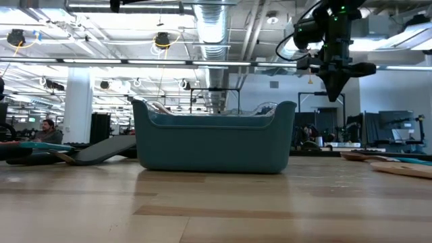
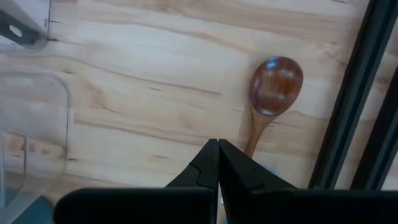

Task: Pick & Place Kitchen Items
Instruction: Put the top wooden serving spoon into the bottom transparent bin

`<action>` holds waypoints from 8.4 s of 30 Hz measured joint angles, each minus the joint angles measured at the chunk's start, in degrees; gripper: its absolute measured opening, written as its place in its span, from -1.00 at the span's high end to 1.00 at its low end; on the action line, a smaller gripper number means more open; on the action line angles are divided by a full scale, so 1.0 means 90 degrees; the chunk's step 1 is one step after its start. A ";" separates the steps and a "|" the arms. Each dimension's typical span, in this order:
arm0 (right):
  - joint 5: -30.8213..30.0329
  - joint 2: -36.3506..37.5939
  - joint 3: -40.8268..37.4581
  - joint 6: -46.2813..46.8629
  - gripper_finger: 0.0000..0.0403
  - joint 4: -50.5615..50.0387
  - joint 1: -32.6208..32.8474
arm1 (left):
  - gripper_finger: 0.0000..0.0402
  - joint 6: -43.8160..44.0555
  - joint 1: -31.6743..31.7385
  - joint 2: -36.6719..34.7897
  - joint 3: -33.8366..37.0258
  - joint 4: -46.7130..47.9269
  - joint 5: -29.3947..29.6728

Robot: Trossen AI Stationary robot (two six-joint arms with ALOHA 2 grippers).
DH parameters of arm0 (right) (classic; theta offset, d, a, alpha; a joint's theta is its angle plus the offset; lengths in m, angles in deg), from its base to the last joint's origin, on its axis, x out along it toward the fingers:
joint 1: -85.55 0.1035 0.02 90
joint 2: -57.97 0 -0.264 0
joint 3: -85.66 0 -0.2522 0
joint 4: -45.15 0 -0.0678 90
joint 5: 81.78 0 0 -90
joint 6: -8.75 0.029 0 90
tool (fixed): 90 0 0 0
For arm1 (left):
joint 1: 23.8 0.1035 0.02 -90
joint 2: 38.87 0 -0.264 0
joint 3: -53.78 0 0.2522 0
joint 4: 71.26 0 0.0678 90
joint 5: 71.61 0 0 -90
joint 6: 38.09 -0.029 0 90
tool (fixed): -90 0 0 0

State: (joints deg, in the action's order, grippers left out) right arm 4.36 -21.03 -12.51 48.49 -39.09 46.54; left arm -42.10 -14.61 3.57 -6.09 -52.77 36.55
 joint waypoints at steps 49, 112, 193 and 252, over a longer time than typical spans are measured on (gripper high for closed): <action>0.0138 0.0145 -0.1503 -0.0304 1.00 0.0716 -0.0544 | 0.98 0.0002 -0.0002 0.0000 0.0000 -0.0053 0.0028; 0.0021 -0.0760 -0.3230 0.0355 0.85 0.2815 -0.0031 | 0.98 0.0002 -0.0002 0.0002 0.0000 -0.0010 0.0028; -0.1264 -0.0760 0.1146 -0.1445 0.86 0.2204 0.1275 | 0.98 0.0002 0.0000 0.0002 0.0000 -0.0002 -0.0001; 0.1479 -0.4299 0.3160 -0.4661 0.86 0.2900 0.3111 | 0.98 0.0002 -0.0015 0.0007 0.0002 0.0002 0.0011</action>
State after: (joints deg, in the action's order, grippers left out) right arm 17.67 -59.72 15.93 6.55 -12.99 74.54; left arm -42.08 -14.74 3.63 -6.06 -52.75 36.65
